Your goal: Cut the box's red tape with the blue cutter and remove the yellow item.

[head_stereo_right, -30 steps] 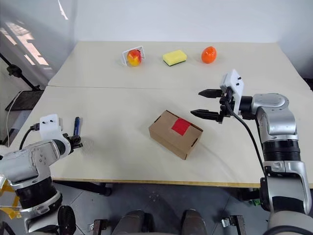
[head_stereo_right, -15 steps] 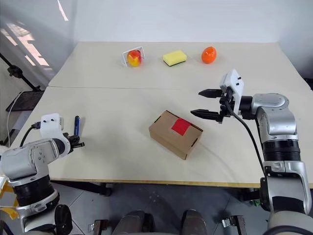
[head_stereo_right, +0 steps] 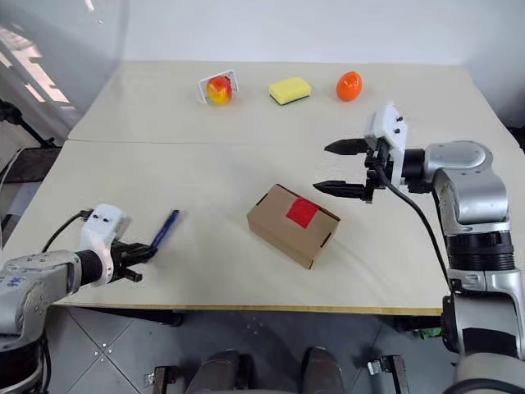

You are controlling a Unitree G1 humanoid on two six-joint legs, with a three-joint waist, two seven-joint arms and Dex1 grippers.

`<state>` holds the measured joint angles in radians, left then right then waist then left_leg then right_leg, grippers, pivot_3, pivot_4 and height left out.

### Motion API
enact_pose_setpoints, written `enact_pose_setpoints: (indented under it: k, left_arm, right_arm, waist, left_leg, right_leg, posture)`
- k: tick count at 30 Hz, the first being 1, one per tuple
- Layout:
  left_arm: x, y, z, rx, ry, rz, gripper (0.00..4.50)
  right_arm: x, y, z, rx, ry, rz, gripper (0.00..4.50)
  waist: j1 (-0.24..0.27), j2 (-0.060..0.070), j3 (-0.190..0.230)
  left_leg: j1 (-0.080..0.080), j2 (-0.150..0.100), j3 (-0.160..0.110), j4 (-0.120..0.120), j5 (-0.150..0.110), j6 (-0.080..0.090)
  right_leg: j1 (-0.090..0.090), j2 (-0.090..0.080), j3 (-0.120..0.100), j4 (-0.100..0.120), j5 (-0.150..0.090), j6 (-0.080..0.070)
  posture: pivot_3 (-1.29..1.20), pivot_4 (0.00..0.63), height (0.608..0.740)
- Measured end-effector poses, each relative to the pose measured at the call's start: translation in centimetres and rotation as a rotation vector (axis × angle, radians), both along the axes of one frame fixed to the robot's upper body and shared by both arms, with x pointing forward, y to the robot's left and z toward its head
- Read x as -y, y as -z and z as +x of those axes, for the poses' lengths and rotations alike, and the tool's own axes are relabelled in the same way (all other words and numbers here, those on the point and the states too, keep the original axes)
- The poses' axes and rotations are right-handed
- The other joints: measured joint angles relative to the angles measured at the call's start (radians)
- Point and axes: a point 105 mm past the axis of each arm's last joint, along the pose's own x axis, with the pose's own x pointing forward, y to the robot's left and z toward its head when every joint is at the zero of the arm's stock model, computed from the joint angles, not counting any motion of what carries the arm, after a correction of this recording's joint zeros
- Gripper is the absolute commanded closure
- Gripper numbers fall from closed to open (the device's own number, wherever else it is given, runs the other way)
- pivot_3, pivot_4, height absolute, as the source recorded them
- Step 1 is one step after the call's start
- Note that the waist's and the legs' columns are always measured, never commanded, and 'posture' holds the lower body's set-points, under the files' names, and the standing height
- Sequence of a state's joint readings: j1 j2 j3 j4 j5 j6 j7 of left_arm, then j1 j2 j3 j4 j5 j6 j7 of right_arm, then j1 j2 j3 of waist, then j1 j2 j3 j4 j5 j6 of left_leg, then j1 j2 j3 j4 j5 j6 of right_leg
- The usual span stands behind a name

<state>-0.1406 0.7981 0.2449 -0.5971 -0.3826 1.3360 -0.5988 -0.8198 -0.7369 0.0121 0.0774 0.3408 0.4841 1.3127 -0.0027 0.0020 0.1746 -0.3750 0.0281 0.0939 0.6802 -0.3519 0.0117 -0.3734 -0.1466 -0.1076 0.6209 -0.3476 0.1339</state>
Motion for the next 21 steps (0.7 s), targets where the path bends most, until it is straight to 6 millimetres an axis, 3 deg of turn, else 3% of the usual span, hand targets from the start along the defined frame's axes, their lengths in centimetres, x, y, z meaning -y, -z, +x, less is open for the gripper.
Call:
enact_pose_setpoints:
  k: [4,8,11,17,21]
  left_arm:
    - [2.0,-0.6,-1.4,0.022,0.33,0.106,4.13]
    - [3.8,-1.8,-1.5,0.153,0.54,0.112,4.13]
    - [3.6,-1.1,-1.4,0.169,0.646,0.195,4.13]
    - [3.5,0.4,-0.7,0.184,0.733,0.259,4.13]
    - [3.6,0.5,-0.5,0.203,0.782,0.325,4.13]
  right_arm:
    - [-3.7,0.2,-2.9,0.0,-0.133,-0.089,0.0]
    - [-6.7,1.1,-5.7,0.035,-0.27,-0.186,0.0]
    - [-8.4,2.1,-6.9,0.087,-0.336,-0.246,0.56]
    - [-9.9,5.6,-6.4,0.139,-0.329,-0.44,2.67]
    - [-11.9,7.5,-6.8,0.228,-0.387,-0.524,4.05]
  waist:
    - [-0.001,-0.002,0.003]
    - [0.0,-0.004,0.005]
    - [0.0,-0.005,0.006]
    - [0.001,-0.007,0.007]
    - [-0.001,-0.007,0.007]
  left_leg:
    - [-0.002,0.0,0.001,0.0,0.0,0.0]
    - [-0.002,0.0,0.002,0.0,0.0,0.0]
    - [-0.002,0.0,0.002,0.001,0.0,0.0]
    - [-0.003,0.0,0.003,0.001,0.0,0.001]
    - [-0.003,0.001,0.003,0.001,0.0,0.001]
  right_leg:
    - [-0.002,0.001,-0.004,0.0,0.0,0.0]
    - [-0.002,0.0,-0.004,0.0,0.0,0.0]
    - [-0.002,0.001,-0.005,0.0,0.0,0.0]
    - [-0.004,0.001,-0.006,0.001,0.0,0.0]
    - [-0.004,0.001,-0.007,0.002,0.0,0.0]
  posture:
    - [0.0,0.15,0.74]
    - [0.0,0.15,0.74]
    - [0.0,0.15,0.74]
    - [0.0,0.15,0.74]
    - [0.0,0.15,0.74]
